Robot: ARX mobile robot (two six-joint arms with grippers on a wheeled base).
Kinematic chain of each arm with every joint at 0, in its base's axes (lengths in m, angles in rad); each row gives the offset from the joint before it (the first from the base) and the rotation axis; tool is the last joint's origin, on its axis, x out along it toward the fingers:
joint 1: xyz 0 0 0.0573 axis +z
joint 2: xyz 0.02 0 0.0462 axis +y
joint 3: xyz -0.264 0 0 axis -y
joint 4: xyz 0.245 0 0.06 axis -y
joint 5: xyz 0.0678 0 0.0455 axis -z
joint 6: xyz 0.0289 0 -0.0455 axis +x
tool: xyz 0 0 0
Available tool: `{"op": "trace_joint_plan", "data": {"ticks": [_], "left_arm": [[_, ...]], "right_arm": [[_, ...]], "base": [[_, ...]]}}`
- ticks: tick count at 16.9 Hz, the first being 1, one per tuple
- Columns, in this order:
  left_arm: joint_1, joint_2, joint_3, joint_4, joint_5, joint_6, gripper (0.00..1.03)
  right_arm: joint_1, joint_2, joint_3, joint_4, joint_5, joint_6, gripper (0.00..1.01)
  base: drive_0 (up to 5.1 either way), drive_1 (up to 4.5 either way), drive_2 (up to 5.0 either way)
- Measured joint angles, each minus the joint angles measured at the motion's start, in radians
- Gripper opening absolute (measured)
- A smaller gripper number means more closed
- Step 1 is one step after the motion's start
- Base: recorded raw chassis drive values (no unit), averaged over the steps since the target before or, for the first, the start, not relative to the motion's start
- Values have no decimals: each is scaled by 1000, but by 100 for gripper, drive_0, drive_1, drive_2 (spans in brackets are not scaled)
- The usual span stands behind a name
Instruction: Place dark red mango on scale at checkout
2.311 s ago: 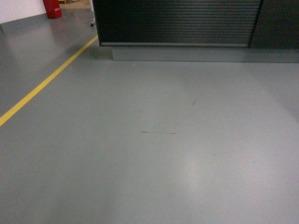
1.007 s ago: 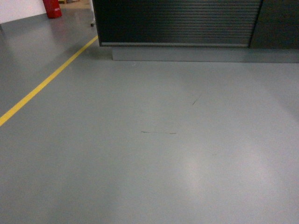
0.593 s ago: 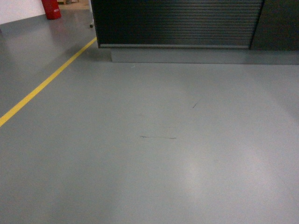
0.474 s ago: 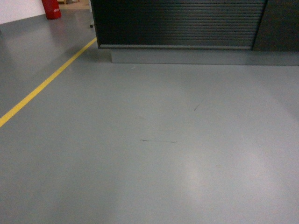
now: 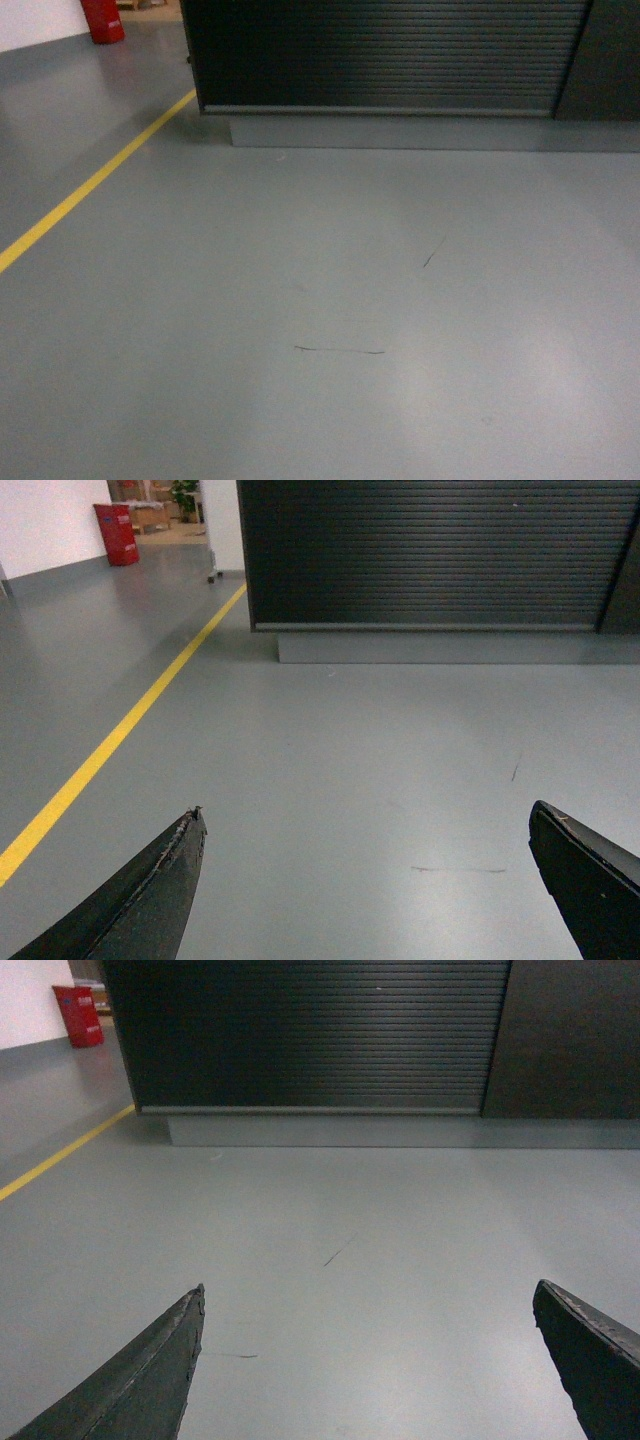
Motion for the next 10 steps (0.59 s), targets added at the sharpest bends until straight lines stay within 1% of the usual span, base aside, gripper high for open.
{"op": "trace_joint_plan", "data": {"ticks": [10], "left_arm": [[0,0,0,-6,-1,0,98]], "right_arm": [[0,0,0,-1,0,0,98]], "base": [[6,427,-416]]}}
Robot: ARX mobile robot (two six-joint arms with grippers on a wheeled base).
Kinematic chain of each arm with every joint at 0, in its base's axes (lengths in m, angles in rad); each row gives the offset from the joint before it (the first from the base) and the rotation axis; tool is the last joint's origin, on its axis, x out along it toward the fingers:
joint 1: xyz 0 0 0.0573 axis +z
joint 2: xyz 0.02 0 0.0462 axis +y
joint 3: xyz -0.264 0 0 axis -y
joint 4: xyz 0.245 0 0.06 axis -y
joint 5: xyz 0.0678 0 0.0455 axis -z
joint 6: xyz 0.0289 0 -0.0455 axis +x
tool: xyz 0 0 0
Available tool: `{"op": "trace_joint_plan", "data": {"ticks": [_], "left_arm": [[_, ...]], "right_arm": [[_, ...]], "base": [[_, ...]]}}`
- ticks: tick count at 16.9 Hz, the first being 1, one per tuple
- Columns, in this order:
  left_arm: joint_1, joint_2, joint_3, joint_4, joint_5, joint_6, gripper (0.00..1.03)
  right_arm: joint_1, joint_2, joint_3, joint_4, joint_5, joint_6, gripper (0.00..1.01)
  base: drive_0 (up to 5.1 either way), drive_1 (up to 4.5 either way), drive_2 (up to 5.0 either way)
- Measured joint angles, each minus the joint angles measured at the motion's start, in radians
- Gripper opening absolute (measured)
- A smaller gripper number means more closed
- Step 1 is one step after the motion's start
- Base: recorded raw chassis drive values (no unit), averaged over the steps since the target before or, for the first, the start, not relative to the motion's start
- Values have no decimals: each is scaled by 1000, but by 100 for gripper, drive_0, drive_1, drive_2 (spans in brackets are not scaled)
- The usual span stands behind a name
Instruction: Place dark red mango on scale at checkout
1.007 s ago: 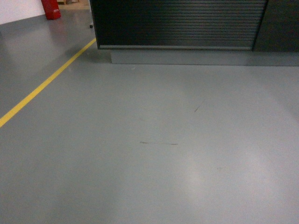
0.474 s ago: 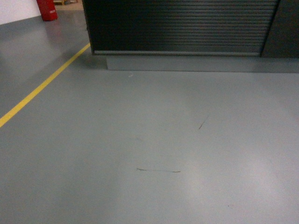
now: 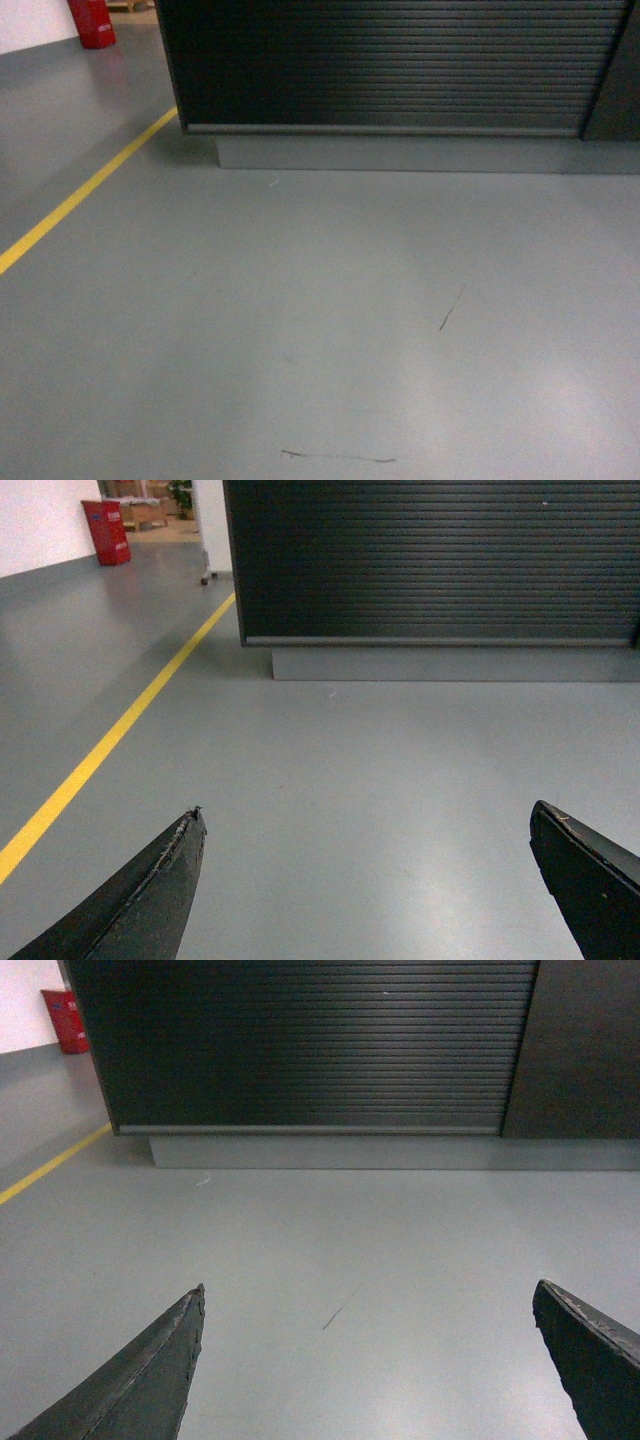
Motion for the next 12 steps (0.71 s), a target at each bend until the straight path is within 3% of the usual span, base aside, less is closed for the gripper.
{"op": "trace_joint_plan", "data": {"ticks": [12], "left_arm": [[0,0,0,4,2,0,98]], "right_arm": [[0,0,0,2,0,0,98]], "base": [[-5,413,-423]]}}
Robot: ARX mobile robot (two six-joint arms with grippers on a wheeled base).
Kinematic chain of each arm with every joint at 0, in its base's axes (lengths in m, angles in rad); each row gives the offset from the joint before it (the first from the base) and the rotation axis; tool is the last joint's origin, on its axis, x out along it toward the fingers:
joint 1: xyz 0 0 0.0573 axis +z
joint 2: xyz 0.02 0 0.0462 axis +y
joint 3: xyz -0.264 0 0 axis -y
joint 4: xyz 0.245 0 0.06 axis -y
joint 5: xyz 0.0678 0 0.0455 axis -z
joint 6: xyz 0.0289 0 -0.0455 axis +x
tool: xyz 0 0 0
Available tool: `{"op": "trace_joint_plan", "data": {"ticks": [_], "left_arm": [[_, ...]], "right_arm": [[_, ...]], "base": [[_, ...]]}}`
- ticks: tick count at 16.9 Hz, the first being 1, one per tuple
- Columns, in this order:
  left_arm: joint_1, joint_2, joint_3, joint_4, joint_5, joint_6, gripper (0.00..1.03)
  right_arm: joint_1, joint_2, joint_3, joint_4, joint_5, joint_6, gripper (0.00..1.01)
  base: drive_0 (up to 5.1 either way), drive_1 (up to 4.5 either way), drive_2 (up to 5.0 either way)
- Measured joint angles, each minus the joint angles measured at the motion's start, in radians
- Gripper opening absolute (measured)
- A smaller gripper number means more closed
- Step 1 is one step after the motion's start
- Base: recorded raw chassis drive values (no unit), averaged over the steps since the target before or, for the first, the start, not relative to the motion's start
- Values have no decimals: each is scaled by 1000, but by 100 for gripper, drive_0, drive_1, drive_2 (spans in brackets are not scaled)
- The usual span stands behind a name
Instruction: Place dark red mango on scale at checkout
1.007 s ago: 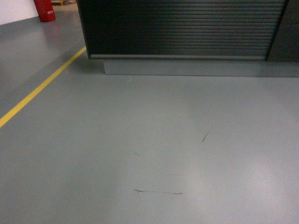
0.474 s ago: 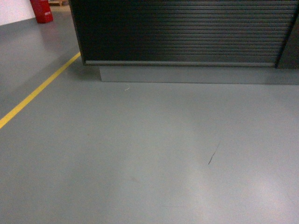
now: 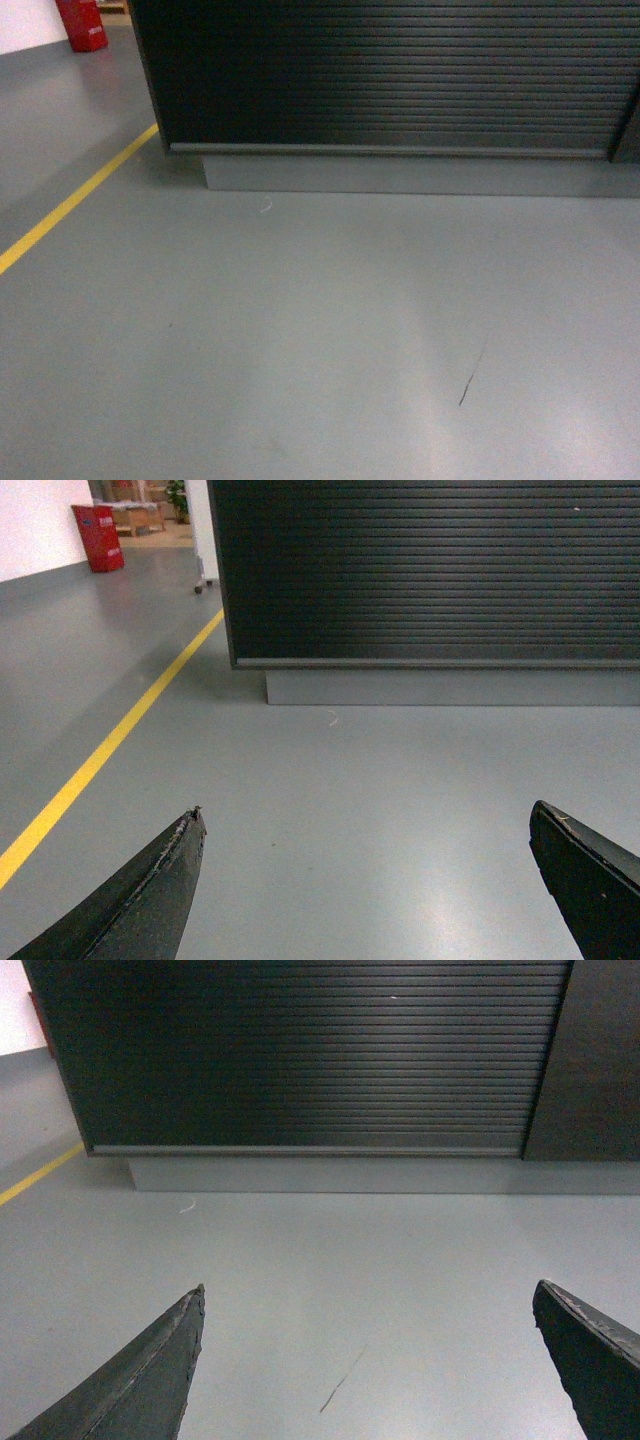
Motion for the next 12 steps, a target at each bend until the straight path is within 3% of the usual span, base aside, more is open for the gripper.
{"op": "trace_joint_plan", "data": {"ticks": [12], "left_arm": [[0,0,0,0,-1,0,98]], "right_arm": [[0,0,0,-3,0,0,98]], "base": [[-2,416,-420]]}}
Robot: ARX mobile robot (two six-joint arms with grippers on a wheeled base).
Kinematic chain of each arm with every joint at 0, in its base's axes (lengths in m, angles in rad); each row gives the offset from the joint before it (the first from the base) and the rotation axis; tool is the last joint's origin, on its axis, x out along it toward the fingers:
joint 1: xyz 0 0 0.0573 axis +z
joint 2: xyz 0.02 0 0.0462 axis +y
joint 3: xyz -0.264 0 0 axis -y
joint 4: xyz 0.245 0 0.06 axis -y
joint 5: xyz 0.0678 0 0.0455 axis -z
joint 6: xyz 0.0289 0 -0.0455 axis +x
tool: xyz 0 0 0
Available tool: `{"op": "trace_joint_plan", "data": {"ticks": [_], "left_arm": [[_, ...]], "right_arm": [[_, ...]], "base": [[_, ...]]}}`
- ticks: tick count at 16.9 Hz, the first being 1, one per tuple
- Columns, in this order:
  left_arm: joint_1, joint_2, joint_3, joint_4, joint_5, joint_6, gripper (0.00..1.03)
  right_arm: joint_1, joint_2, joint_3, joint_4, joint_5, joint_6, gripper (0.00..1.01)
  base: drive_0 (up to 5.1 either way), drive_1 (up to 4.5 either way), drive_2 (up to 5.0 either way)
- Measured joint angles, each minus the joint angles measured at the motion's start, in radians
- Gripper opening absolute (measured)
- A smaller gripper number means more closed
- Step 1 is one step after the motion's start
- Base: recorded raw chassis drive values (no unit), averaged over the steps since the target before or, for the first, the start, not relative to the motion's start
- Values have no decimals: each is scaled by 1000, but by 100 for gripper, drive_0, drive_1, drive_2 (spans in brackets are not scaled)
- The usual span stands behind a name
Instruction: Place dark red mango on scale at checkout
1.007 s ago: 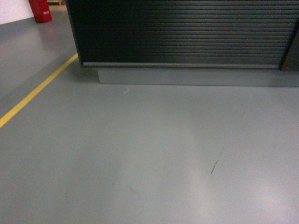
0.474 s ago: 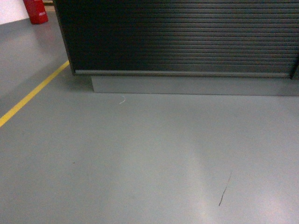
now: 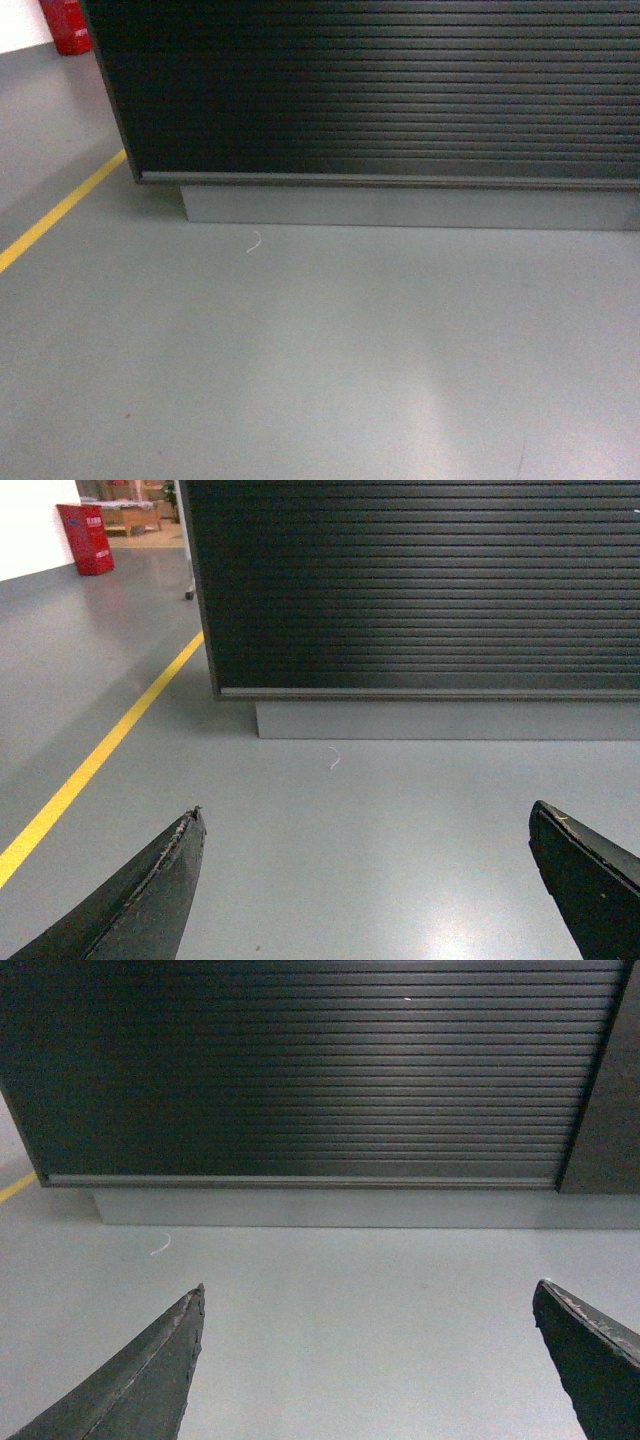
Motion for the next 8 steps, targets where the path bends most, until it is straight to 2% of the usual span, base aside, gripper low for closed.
{"op": "trace_joint_plan", "data": {"ticks": [8], "left_arm": [[0,0,0,1,1,0,98]], "right_arm": [[0,0,0,3,0,0,98]], "base": [[-4,414,-421]]}}
